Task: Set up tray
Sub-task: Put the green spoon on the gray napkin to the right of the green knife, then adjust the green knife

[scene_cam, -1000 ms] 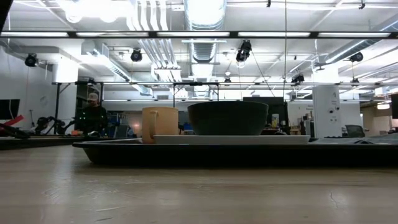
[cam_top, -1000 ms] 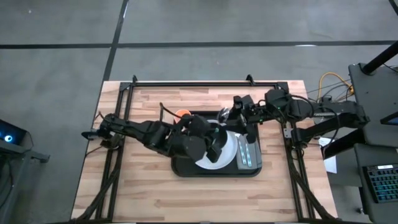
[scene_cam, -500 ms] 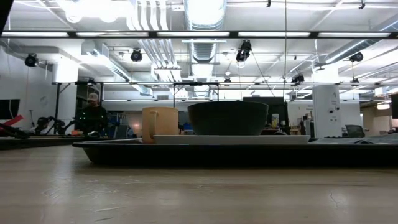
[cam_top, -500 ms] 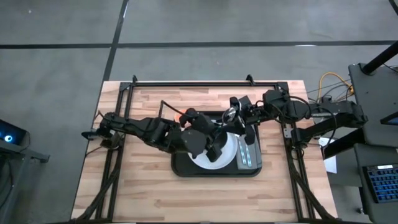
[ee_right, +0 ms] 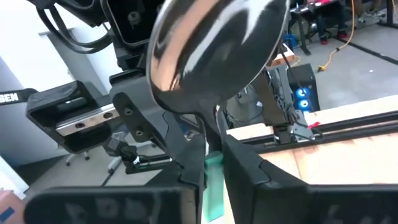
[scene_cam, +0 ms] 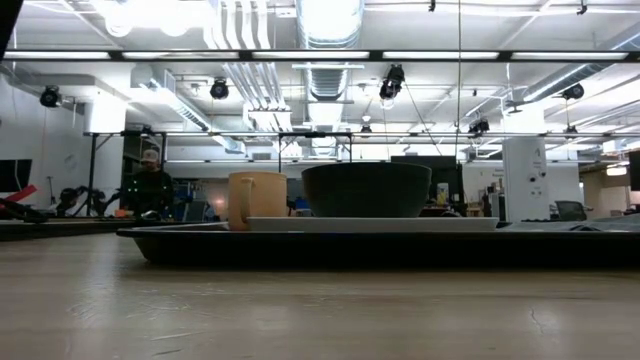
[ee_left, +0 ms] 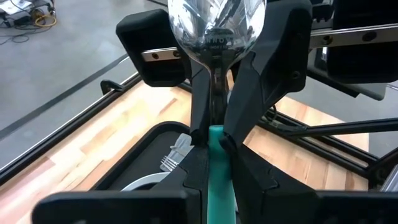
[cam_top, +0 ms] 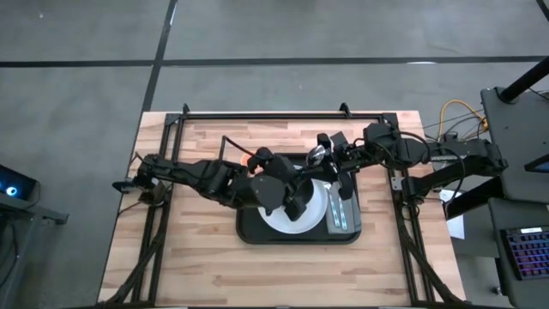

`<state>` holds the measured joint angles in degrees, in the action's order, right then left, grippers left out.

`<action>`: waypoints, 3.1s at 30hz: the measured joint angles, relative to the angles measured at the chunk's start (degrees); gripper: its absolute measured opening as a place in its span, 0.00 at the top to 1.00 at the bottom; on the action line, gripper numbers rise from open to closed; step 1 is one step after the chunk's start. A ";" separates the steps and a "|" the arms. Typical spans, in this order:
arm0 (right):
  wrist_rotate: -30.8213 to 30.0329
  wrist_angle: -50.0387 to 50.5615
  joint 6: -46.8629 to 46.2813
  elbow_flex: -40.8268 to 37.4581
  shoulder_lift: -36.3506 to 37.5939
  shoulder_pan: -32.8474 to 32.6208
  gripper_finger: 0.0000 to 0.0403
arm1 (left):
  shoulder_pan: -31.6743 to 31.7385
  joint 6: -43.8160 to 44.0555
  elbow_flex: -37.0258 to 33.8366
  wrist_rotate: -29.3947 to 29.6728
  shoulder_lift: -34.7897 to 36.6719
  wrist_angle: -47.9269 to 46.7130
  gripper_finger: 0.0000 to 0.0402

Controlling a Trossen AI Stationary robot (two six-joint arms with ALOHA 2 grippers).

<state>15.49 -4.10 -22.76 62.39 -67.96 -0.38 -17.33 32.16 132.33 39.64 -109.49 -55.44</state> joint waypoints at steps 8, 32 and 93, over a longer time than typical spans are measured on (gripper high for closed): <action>-0.02 0.04 -0.03 0.00 0.02 0.01 0.94 | 0.25 0.25 0.00 -0.29 0.04 0.24 0.93; -29.79 53.56 -28.22 -0.15 7.23 0.47 0.94 | 4.53 16.11 0.02 12.94 6.62 -29.65 0.31; -6.42 47.75 -54.41 -22.74 -12.11 10.71 0.71 | 7.78 3.01 -14.99 6.88 23.34 -34.14 0.29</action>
<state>9.07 43.65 -77.18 39.65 -80.08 10.33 -9.55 35.17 117.34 46.52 -86.15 -89.58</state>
